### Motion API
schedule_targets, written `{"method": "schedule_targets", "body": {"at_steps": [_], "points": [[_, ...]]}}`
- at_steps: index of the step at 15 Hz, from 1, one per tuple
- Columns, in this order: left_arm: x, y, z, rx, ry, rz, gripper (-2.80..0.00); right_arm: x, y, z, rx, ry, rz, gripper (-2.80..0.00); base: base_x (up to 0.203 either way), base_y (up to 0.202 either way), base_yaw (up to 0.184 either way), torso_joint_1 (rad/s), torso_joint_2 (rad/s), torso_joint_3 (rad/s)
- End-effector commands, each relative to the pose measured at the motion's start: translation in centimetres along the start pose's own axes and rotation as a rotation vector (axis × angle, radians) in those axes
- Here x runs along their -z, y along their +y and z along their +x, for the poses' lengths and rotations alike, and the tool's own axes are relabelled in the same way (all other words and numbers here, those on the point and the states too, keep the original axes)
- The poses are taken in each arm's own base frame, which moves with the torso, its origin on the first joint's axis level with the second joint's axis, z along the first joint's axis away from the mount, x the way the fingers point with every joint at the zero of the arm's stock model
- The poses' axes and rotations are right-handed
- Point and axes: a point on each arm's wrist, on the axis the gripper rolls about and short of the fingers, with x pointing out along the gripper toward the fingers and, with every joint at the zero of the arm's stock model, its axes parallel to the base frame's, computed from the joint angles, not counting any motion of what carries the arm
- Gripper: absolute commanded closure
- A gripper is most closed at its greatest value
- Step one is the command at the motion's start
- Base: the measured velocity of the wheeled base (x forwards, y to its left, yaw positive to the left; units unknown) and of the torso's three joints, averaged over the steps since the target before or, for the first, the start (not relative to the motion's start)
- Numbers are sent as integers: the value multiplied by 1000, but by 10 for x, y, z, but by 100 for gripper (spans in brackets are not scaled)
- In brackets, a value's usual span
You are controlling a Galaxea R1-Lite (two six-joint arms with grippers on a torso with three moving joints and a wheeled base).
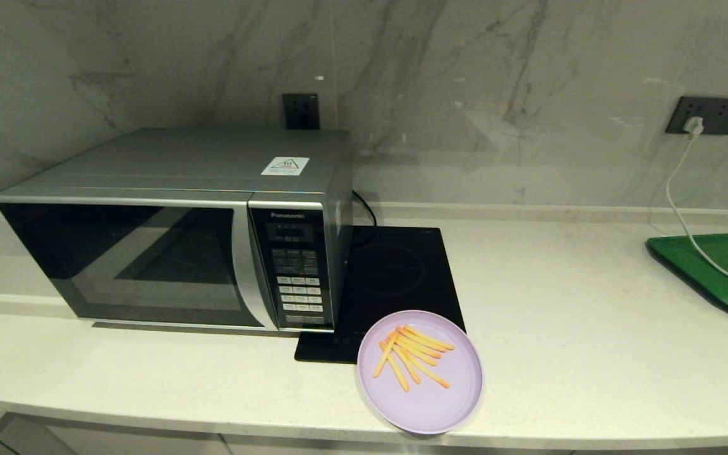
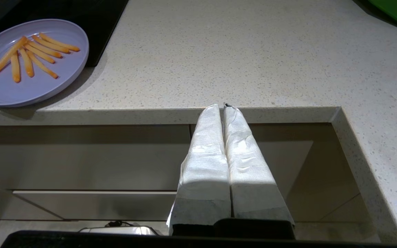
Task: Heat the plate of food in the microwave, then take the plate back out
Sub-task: Open the microwave oven
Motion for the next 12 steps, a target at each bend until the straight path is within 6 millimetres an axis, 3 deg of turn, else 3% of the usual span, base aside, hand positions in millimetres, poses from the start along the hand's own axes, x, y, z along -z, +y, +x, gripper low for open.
{"method": "schedule_targets", "body": {"at_steps": [1,12], "points": [[0,0,0,0,-2,-1,0,0,0,0,-1,1,2,0,0,0,0,0,0,0],[0,0,0,1,-1,-11,0,0,0,0,-1,1,2,0,0,0,0,0,0,0]]}}
